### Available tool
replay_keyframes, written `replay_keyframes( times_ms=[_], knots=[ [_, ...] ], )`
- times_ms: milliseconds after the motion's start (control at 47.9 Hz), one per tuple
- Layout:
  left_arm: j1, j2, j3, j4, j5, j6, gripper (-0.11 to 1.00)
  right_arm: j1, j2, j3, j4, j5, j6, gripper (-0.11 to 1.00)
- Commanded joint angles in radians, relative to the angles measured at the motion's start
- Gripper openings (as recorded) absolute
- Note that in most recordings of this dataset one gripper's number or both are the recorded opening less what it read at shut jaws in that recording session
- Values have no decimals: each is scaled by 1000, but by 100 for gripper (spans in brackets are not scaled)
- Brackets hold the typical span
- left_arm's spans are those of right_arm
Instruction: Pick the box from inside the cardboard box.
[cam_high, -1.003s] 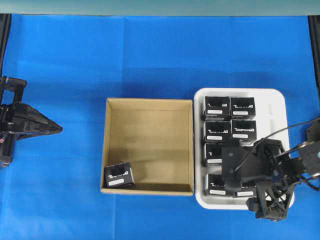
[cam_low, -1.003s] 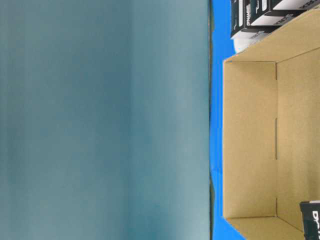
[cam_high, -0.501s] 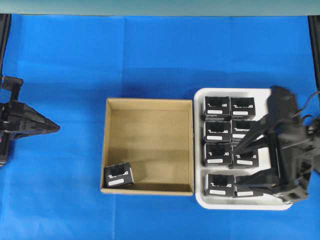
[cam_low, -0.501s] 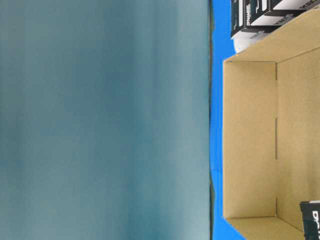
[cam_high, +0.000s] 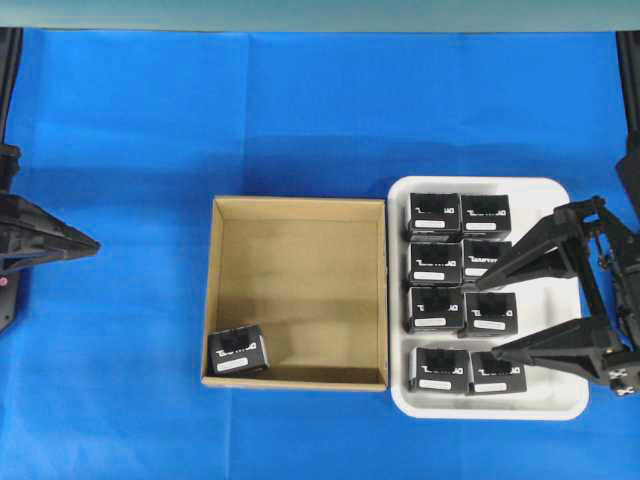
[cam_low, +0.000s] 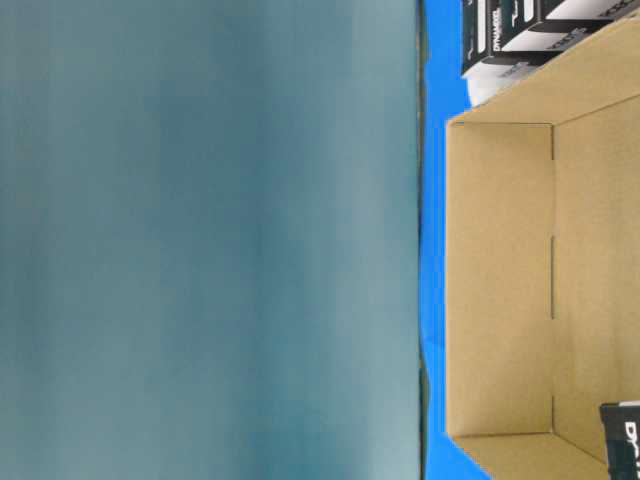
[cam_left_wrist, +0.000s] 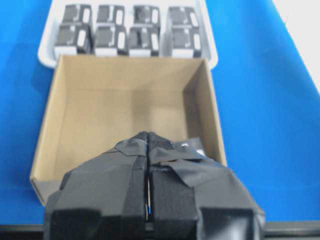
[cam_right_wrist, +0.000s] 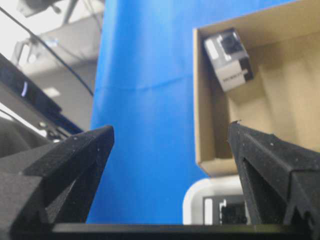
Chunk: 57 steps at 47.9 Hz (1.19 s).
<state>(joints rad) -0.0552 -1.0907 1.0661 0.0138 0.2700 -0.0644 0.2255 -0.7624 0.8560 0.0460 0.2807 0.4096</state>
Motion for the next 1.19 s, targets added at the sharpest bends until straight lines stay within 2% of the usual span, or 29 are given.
replay_keyframes(
  times_ms=[0, 167, 292, 418, 1170],
  knots=[
    [0, -5, -17, 3, -15, 3, -7, -2, -9, -9, -3, -31, -3, 98],
    [0, -21, -20, 3, -44, 5, -7, -8, -32, -6, -5, -95, -12, 98],
    [-2, -28, -21, 3, -69, 5, -7, -29, -52, -5, -11, -144, -46, 98],
    [-2, -31, -21, 3, -77, 5, -7, -48, -66, -2, -12, -137, -66, 98],
    [-2, -28, -15, 3, -97, 2, -7, -72, -135, 52, -6, -117, -63, 98]
  ],
)
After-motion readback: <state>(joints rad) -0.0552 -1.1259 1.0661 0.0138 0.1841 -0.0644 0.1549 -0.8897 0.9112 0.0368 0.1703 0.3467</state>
